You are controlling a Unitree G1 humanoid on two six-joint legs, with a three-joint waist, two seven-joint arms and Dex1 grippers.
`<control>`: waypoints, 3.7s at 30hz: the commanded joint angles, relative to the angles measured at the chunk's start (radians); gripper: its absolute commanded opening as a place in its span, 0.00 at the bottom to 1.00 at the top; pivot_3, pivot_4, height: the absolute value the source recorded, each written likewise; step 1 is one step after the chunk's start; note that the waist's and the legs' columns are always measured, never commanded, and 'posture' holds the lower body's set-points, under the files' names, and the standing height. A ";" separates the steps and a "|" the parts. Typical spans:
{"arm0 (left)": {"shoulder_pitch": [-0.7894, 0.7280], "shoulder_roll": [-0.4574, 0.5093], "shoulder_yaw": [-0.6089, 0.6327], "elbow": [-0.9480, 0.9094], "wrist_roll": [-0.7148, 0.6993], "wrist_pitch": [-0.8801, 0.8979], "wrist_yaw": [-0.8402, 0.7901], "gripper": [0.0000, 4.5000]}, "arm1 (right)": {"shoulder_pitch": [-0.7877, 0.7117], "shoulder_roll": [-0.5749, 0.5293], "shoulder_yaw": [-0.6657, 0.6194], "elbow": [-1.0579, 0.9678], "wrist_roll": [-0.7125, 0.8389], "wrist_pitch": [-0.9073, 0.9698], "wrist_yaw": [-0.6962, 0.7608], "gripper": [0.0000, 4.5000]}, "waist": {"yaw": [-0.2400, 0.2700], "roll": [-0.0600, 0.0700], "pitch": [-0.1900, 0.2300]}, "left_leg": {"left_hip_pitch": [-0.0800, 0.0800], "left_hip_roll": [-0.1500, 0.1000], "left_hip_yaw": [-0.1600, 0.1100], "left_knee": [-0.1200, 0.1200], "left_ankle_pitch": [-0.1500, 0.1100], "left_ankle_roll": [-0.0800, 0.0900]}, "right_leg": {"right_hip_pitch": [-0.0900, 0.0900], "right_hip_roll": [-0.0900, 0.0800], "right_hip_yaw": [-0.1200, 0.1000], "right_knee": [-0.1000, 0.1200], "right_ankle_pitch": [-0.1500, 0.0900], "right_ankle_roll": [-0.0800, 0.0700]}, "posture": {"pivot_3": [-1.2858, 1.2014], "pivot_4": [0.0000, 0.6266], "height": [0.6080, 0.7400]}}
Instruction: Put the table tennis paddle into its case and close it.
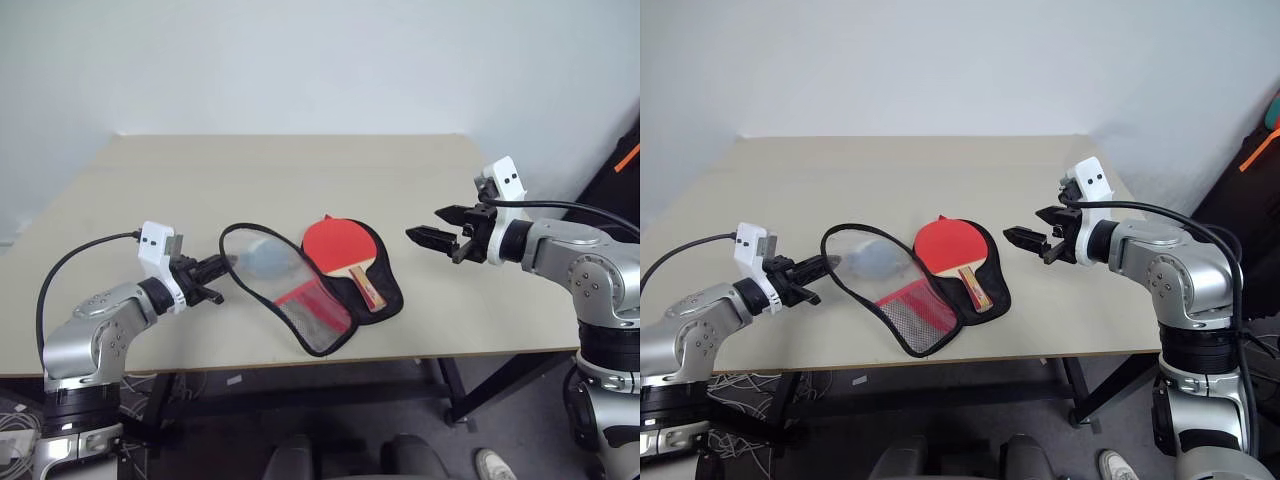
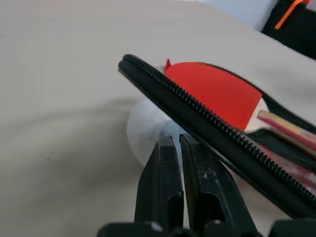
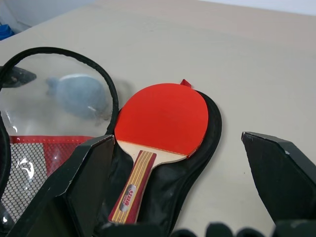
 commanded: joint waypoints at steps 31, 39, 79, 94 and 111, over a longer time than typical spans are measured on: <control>-0.202 -0.316 -0.092 -0.077 -0.095 0.309 0.277 0.01 | -0.016 0.044 -0.056 -0.007 0.022 -0.027 -0.130 1.00 | -0.001 0.000 0.000 | 0.000 -0.001 -0.002 0.001 0.000 0.001 | 0.002 0.002 0.002 0.000 0.000 0.001 | 0.52 0.00 1.00; -0.117 -0.324 -0.093 -0.156 -0.190 0.491 0.297 0.01 | -0.005 0.060 -0.050 -0.020 0.034 -0.024 -0.146 1.00 | -0.001 0.000 0.000 | 0.000 -0.001 -0.002 0.001 0.000 0.001 | 0.002 0.002 0.002 0.000 0.000 0.001 | 0.52 0.00 1.00; -0.147 -0.557 0.109 0.001 -0.317 0.792 0.458 0.99 | 0.053 0.088 -0.080 -0.099 0.064 0.022 -0.217 1.00 | -0.001 0.000 0.000 | 0.000 -0.002 -0.003 0.001 0.000 0.001 | 0.002 0.002 0.002 0.000 -0.001 0.002 | 0.52 0.00 1.00; -0.212 -0.645 0.173 0.117 -0.284 0.776 0.543 0.99 | 0.062 0.123 -0.086 -0.129 0.083 0.043 -0.259 1.00 | -0.001 0.000 0.000 | 0.000 -0.002 -0.003 0.002 0.000 0.001 | 0.002 0.001 0.002 0.000 -0.001 0.001 | 0.52 0.00 1.00; -0.288 -0.713 0.188 0.194 -0.244 0.761 0.657 0.99 | 0.059 0.155 -0.086 -0.140 0.096 0.050 -0.290 1.00 | -0.001 0.000 0.000 | 0.000 -0.003 -0.004 0.002 0.000 0.001 | 0.003 0.001 0.002 -0.001 -0.001 0.001 | 0.52 0.00 1.00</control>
